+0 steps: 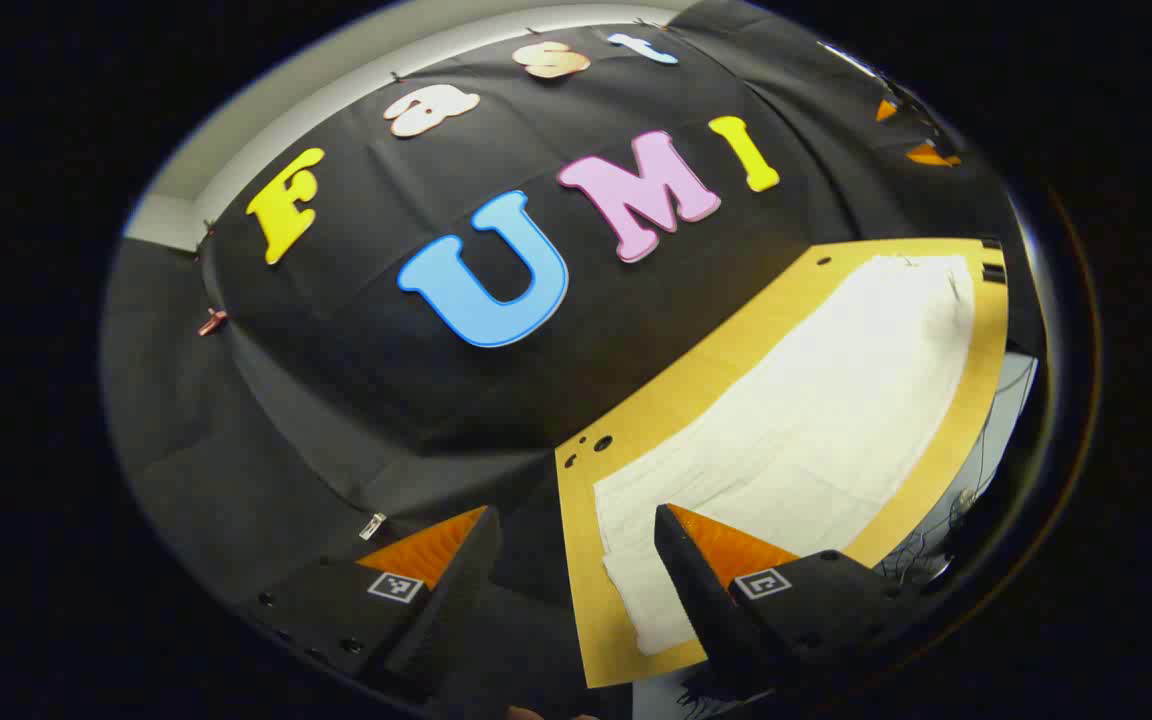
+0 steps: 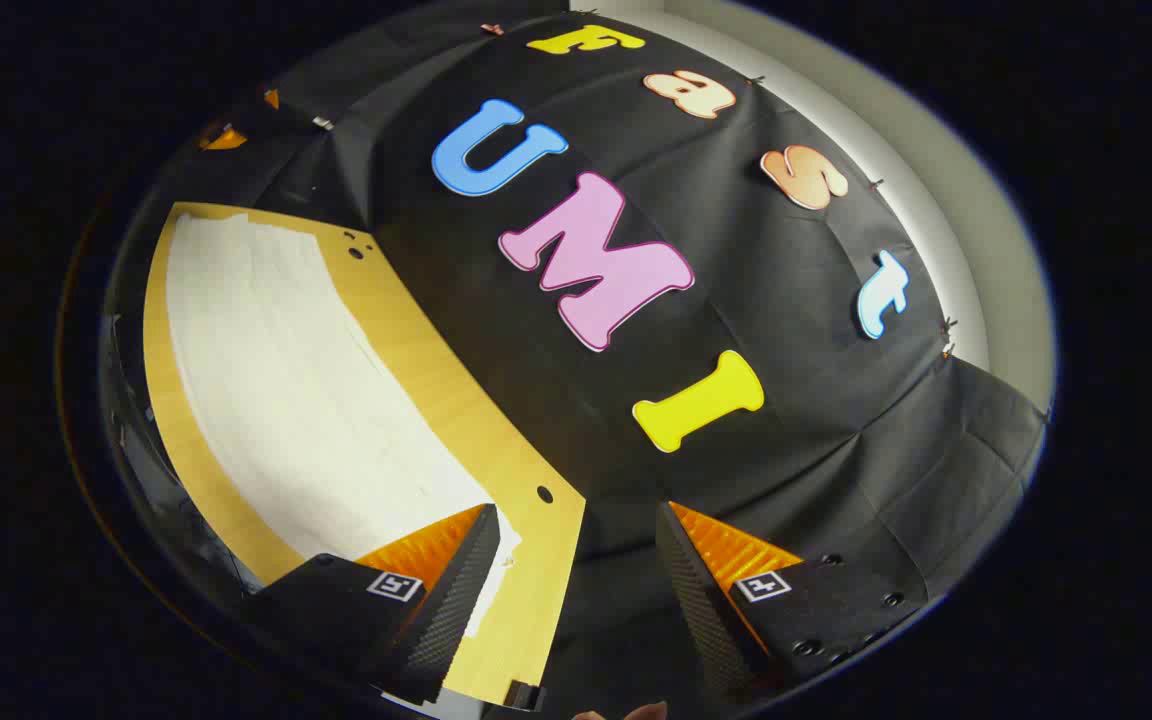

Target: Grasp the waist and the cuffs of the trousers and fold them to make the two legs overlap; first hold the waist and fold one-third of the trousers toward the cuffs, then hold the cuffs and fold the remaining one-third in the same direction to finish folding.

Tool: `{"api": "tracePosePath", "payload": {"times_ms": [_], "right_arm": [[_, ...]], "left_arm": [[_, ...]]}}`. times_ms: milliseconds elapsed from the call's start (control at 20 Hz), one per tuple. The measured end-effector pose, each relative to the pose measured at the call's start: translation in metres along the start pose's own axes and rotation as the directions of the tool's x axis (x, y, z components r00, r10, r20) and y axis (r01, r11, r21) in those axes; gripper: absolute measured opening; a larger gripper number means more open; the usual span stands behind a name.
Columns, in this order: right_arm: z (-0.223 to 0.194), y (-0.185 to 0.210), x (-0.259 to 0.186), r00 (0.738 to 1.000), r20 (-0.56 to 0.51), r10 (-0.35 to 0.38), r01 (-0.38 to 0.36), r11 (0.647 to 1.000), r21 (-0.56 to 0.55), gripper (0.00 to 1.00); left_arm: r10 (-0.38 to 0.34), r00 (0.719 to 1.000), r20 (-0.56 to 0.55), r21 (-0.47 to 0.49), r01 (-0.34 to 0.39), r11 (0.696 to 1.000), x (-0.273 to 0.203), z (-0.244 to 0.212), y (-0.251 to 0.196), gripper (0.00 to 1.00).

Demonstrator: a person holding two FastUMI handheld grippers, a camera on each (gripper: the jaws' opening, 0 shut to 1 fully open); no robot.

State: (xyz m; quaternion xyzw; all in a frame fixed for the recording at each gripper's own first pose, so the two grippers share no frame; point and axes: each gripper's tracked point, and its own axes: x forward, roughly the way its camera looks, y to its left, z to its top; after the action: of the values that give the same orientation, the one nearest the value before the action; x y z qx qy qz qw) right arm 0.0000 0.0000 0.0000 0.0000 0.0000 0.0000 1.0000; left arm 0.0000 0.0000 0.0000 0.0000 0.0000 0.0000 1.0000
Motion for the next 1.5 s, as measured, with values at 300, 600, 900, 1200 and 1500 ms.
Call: {"api": "tracePosePath", "payload": {"times_ms": [300,600,900,1200,1500], "right_arm": [[-0.043,0.031,0.007,0.995,-0.061,0.084,-0.090,0.989,-0.115,0.97],[-0.072,0.044,0.020,0.987,-0.110,0.117,-0.129,0.985,-0.111,0.97],[-0.089,0.059,0.032,0.976,-0.138,0.167,-0.188,0.969,-0.157,0.97],[-0.108,0.075,0.031,0.962,-0.169,0.215,-0.246,0.951,-0.190,0.97],[-0.138,0.087,0.035,0.943,-0.205,0.263,-0.305,0.928,-0.212,0.97]], "left_arm": [[-0.097,0.986,-0.136,0.106,0.112,0.988,0.013,-0.066,-0.049,0.96],[-0.109,0.974,-0.199,0.119,0.135,0.984,0.023,-0.087,-0.064,0.96],[-0.157,0.953,-0.259,0.168,0.205,0.964,0.029,-0.115,-0.078,0.96],[-0.240,0.895,-0.376,0.208,0.334,0.919,0.028,-0.164,-0.099,0.96],[-0.310,0.839,-0.447,0.266,0.455,0.850,0.038,-0.193,-0.121,0.96]]}}
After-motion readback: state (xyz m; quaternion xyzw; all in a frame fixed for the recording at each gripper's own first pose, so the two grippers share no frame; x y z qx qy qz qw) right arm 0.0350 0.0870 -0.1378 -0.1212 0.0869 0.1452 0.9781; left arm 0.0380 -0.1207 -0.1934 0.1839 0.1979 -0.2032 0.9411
